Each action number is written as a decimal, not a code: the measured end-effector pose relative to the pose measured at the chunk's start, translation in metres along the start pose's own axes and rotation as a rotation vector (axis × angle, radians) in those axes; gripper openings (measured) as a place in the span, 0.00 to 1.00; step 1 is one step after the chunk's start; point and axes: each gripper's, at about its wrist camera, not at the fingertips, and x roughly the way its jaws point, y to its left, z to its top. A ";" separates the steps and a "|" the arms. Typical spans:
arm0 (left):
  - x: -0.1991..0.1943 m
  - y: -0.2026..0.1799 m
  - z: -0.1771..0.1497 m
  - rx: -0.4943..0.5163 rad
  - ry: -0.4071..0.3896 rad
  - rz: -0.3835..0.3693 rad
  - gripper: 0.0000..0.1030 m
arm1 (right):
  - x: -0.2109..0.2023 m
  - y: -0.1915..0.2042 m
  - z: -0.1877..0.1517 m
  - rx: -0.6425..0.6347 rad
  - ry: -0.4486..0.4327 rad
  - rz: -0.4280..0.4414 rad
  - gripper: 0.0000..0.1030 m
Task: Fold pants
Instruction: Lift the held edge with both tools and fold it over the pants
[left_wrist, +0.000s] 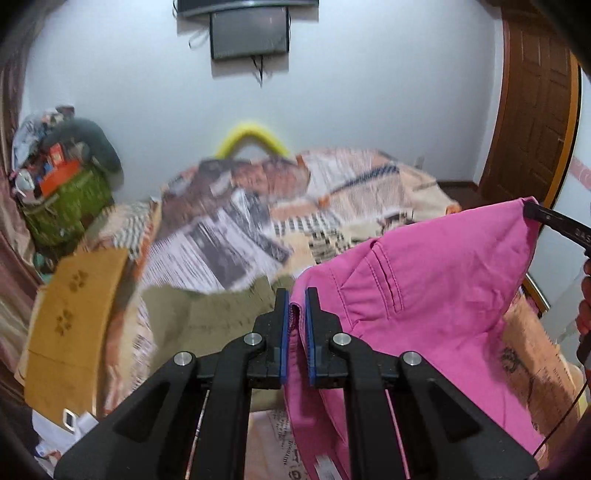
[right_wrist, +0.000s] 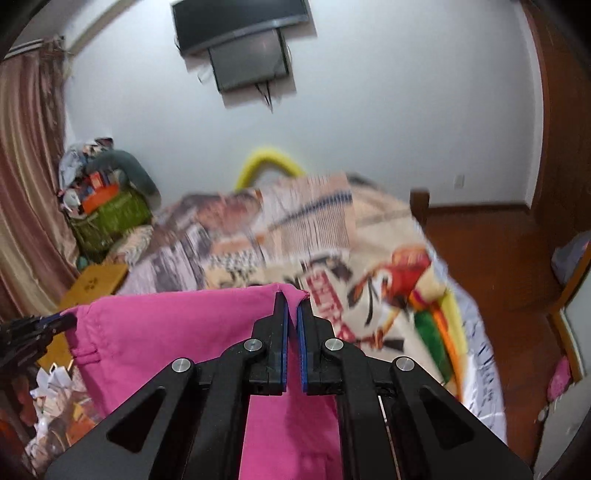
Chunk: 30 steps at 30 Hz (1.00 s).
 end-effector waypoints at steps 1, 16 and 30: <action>-0.006 0.000 0.001 -0.001 -0.006 -0.001 0.08 | -0.006 0.004 0.002 -0.010 -0.006 0.002 0.04; -0.044 -0.014 -0.082 0.050 0.138 -0.073 0.08 | -0.058 0.006 -0.087 -0.083 0.145 0.015 0.04; -0.044 -0.031 -0.192 0.114 0.336 -0.133 0.09 | -0.075 -0.021 -0.186 0.040 0.333 0.037 0.05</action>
